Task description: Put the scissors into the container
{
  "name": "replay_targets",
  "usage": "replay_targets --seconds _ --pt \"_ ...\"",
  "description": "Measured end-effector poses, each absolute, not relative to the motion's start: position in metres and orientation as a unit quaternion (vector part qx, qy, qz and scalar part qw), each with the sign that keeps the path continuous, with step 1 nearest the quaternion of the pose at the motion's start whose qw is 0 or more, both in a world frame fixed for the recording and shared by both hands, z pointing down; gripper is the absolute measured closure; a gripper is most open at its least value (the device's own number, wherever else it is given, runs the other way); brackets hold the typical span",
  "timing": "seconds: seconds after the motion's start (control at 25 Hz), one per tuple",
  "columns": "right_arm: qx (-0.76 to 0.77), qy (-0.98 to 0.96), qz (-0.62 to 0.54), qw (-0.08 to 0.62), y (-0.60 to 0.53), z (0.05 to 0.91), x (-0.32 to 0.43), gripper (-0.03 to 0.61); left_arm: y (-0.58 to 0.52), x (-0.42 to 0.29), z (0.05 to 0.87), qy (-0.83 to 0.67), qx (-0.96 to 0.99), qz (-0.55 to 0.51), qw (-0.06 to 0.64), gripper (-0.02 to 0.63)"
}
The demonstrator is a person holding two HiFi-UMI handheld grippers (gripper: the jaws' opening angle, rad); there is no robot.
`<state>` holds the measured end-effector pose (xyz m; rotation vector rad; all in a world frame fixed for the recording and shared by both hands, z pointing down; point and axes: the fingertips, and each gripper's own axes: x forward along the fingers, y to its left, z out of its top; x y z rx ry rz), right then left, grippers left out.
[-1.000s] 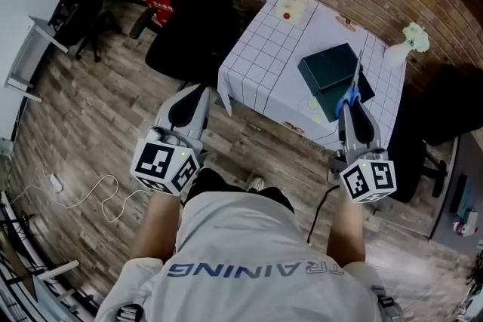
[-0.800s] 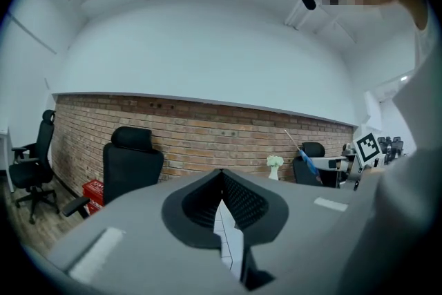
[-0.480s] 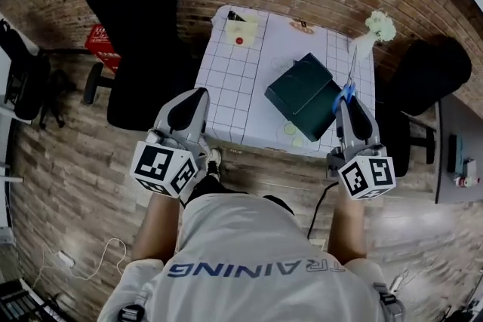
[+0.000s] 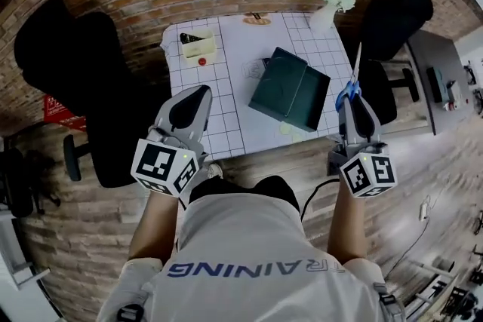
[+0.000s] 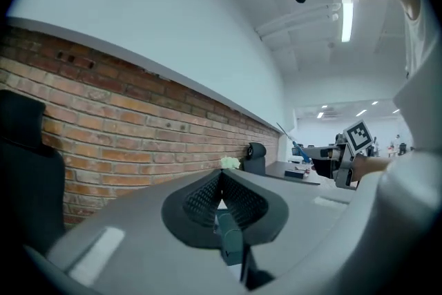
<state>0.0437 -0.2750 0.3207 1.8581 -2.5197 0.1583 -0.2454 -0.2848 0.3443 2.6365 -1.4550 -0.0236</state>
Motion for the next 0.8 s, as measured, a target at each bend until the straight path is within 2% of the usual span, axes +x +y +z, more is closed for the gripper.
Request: replay_targets --seconds 0.44,0.8 --pt "0.672 -0.736 0.074 0.028 -0.264 0.339 0.094 0.474 -0.321 -0.194 0.356 -0.400 0.913 -0.001 0.085 0.614" --pt "0.658 -0.732 0.169 0.057 -0.313 0.414 0.114 0.474 -0.341 -0.169 0.373 -0.411 0.905 0.026 0.107 0.614"
